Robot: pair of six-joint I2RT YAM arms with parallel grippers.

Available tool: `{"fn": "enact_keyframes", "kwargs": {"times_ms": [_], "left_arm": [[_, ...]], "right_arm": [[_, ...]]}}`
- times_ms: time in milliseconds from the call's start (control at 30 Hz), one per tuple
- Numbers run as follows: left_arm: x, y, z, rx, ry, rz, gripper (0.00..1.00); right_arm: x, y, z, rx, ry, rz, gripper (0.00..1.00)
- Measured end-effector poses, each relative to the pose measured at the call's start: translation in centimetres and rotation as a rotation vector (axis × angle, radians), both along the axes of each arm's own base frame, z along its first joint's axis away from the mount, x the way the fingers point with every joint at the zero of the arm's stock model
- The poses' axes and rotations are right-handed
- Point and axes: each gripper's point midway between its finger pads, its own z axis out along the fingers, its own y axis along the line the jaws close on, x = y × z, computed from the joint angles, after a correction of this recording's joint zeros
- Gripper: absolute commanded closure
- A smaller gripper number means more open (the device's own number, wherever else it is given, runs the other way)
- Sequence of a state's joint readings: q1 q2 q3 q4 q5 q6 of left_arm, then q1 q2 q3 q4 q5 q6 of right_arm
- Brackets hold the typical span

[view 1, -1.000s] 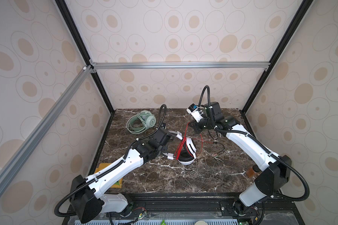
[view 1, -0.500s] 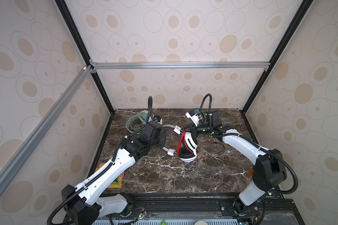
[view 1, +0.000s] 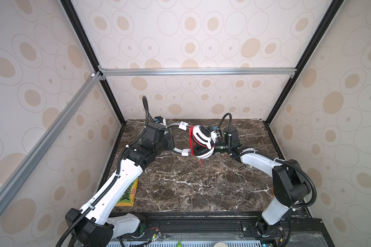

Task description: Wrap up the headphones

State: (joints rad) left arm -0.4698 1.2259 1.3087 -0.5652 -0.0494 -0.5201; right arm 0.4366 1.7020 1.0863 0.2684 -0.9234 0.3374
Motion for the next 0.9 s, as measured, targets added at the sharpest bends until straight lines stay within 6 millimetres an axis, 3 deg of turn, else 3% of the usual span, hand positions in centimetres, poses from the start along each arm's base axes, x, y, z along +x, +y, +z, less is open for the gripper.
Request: {"fn": "enact_keyframes", "kwargs": {"times_ms": [300, 433, 667, 900], "left_arm": [[0.7, 0.4, 2.0, -0.032, -0.03, 0.014, 1.0], [0.7, 0.5, 2.0, -0.033, -0.029, 0.015, 1.0], [0.9, 0.9, 2.0, -0.032, -0.029, 0.029, 1.0], [2.0, 0.9, 3.2, -0.043, -0.04, 0.039, 1.0]], "right_arm": [[-0.4, -0.8, -2.9, -0.039, 0.043, -0.047, 0.45], [-0.7, -1.8, -2.2, -0.04, 0.027, -0.073, 0.42], [-1.7, -5.2, -0.2, -0.021, -0.043, -0.155, 0.37], [-2.0, -5.8, -1.7, -0.051, -0.049, -0.172, 0.37]]}}
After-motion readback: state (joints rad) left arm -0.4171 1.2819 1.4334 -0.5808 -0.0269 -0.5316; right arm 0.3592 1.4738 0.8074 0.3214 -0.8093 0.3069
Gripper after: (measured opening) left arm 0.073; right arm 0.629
